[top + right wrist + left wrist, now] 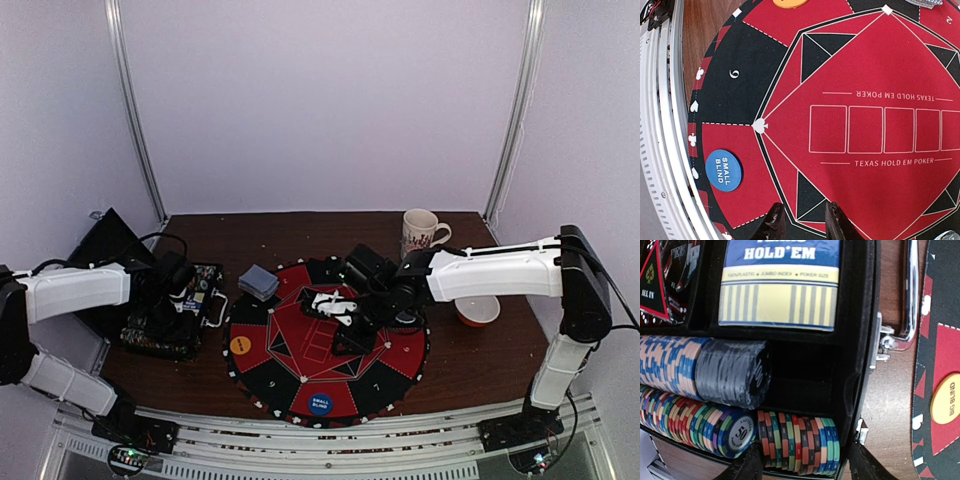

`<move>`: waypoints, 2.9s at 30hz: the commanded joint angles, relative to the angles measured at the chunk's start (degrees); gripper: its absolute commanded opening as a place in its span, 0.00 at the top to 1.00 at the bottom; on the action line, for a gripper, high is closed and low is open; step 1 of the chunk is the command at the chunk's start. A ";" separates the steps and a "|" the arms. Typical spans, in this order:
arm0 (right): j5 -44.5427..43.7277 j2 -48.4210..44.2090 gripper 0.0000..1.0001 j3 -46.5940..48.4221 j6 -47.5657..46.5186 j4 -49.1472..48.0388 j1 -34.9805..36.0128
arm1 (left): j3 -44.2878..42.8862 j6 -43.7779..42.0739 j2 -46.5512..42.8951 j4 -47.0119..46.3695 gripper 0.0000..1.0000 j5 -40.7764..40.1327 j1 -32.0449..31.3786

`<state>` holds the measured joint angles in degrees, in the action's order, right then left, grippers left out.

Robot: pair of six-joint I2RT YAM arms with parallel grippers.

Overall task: Distribute texas hold em gaming equipment
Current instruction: Pick up the pile of poker chips from the chip case.

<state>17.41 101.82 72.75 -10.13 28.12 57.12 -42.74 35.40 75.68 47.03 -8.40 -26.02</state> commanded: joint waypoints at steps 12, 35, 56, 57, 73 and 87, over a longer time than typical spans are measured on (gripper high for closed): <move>0.52 -2.36 0.69 -1.38 -1.04 0.06 -0.32 | 0.73 -2.38 2.78 -1.10 0.49 1.51 1.57; 0.17 -2.98 0.68 -1.53 -1.19 0.79 -0.32 | 0.46 -0.64 2.26 0.24 0.59 -0.66 3.12; 0.77 -3.50 0.66 -1.74 -2.79 0.87 -0.32 | -0.75 -2.47 3.17 3.61 0.64 0.93 3.51; 0.85 -3.36 0.66 -1.59 -2.79 0.93 -0.34 | -0.69 -2.65 3.24 3.72 0.64 1.28 3.46; 1.22 -3.05 0.65 -1.02 -3.05 1.83 -0.30 | -1.12 -6.80 3.99 3.24 0.48 4.32 6.16; 0.57 -3.22 0.65 -1.39 -2.82 1.74 -0.33 | -0.69 -8.96 6.74 0.10 1.00 7.16 6.16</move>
<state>18.24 99.48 71.61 -12.88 28.75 57.12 -44.66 27.79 79.85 49.82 -2.92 -20.16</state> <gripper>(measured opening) 0.351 0.425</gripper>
